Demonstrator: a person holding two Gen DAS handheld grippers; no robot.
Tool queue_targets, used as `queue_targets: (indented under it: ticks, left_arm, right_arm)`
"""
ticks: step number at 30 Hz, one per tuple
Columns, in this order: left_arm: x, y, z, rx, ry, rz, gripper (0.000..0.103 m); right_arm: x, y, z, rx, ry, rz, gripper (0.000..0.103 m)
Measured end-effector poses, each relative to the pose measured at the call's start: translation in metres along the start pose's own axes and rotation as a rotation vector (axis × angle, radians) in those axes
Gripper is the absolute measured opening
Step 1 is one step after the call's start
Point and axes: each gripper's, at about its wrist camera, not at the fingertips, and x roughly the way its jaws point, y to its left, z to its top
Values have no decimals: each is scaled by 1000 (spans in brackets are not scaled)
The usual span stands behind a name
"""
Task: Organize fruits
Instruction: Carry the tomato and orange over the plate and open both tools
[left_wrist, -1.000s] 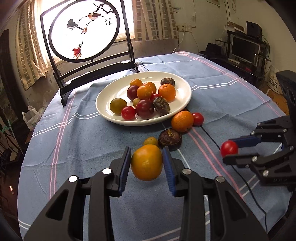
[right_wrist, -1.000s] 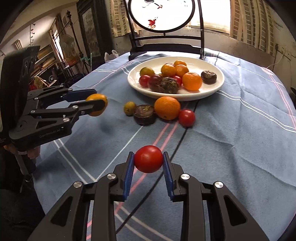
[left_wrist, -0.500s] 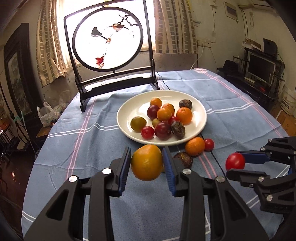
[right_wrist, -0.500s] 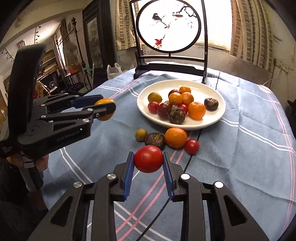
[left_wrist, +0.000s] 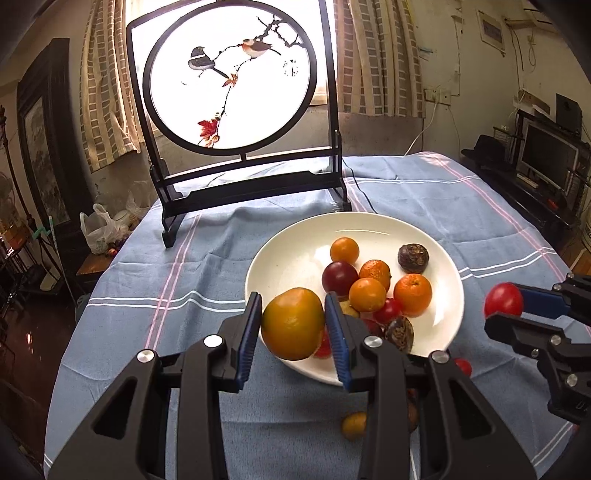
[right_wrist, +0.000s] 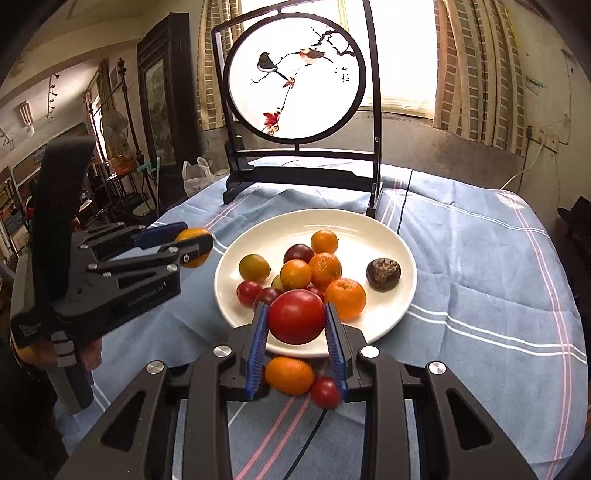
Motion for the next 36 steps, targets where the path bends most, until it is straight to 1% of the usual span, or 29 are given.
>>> queue_targets:
  ticks: [4, 9, 17, 23, 25, 26, 27, 28, 29, 32, 36]
  left_arm:
    - [30, -2, 8, 0, 33, 26, 34]
    - [53, 2, 18, -11, 53, 47, 34]
    - [72, 3, 24, -1, 61, 61, 34]
    - [83, 1, 27, 6, 71, 70, 35]
    - [84, 0, 29, 5, 57, 82, 35]
    - [84, 0, 30, 2, 53, 86, 41]
    - [84, 1, 32, -5, 49, 90, 50]
    - [83, 1, 32, -10, 42, 95, 52]
    - [82, 2, 33, -11, 39, 97, 52]
    - [79, 2, 33, -9, 38, 94, 52]
    - [70, 3, 31, -19, 33, 89, 53]
  right_arm:
    - [27, -10, 21, 14, 5, -34, 31]
    - [56, -22, 39, 47, 17, -57, 31]
    - [90, -33, 53, 74, 44, -84, 31]
    - [105, -36, 56, 80, 59, -82, 31]
    - [110, -36, 56, 80, 68, -82, 32]
    - [113, -36, 57, 77, 79, -78, 32]
    - [115, -36, 58, 75, 84, -83, 34]
    - [116, -37, 59, 77, 80, -91, 43]
    - [113, -38, 60, 82, 66, -95, 45]
    - [103, -39, 62, 92, 44, -78, 46]
    - [84, -36, 59, 74, 25, -71, 49]
